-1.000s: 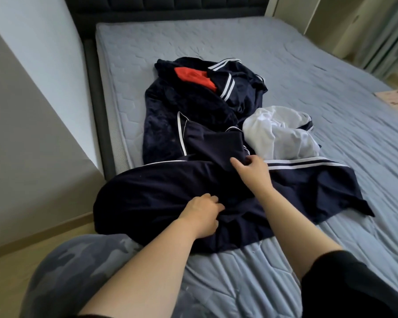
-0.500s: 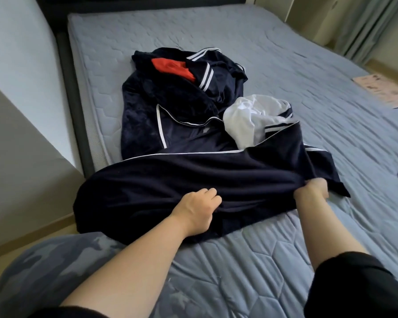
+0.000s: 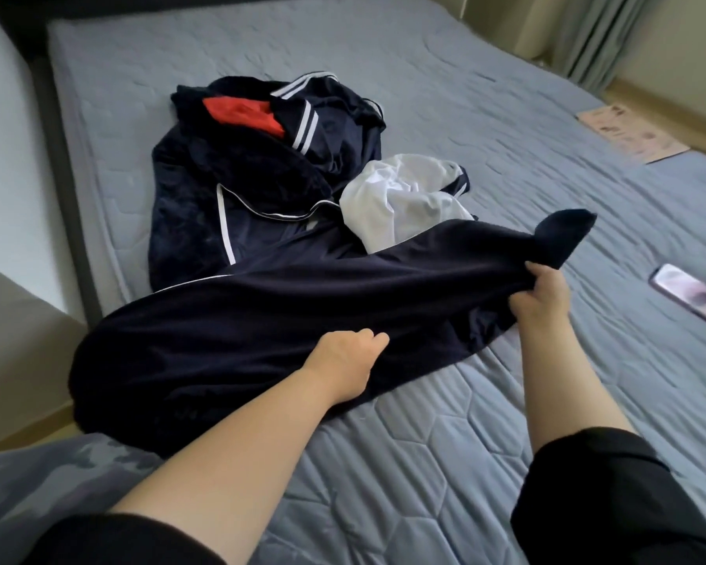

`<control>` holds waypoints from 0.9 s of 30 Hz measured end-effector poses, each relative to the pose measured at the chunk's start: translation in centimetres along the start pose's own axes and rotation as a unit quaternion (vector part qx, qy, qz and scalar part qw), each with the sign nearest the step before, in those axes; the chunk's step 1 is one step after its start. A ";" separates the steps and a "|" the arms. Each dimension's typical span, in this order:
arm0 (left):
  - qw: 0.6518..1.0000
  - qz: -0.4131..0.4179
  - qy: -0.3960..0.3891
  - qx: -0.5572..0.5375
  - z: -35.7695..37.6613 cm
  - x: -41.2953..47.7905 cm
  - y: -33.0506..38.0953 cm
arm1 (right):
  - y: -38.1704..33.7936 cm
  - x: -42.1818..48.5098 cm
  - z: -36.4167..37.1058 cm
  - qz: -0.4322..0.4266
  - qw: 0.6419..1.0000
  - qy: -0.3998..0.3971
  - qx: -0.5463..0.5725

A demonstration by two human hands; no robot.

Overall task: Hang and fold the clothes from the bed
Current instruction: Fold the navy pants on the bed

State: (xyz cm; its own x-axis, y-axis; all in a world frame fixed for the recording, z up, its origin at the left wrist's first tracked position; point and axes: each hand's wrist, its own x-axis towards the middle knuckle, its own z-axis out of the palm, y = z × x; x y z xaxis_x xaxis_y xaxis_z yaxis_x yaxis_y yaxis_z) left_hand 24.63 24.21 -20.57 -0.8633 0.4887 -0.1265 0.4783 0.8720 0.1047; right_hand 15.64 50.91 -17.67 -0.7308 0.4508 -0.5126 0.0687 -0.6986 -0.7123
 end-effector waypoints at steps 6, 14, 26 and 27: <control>0.996 0.005 -0.036 0.080 0.5 0.4 0.5 | 2.1 3.5 -3.7 0.109 0.985 0.074 0.111; 0.992 -0.048 -0.099 -0.059 0.3 2.2 0.0 | 0.1 4.4 -3.2 -0.061 0.979 0.150 -0.120; 0.988 0.035 -0.113 0.096 2.5 1.4 1.3 | 0.8 4.5 -6.6 0.019 0.945 0.234 -0.228; 0.988 0.036 -0.113 0.100 2.6 1.4 1.6 | 0.7 4.7 -6.5 0.033 0.951 0.209 -0.226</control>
State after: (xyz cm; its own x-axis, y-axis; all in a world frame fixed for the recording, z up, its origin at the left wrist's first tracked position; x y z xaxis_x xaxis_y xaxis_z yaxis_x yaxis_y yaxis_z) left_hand 24.60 26.35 -23.12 -0.7780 0.5245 -0.3457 0.5793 0.8119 -0.0721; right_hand 16.68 56.15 -23.64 -0.3869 0.6627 -0.6412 0.4586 -0.4650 -0.7573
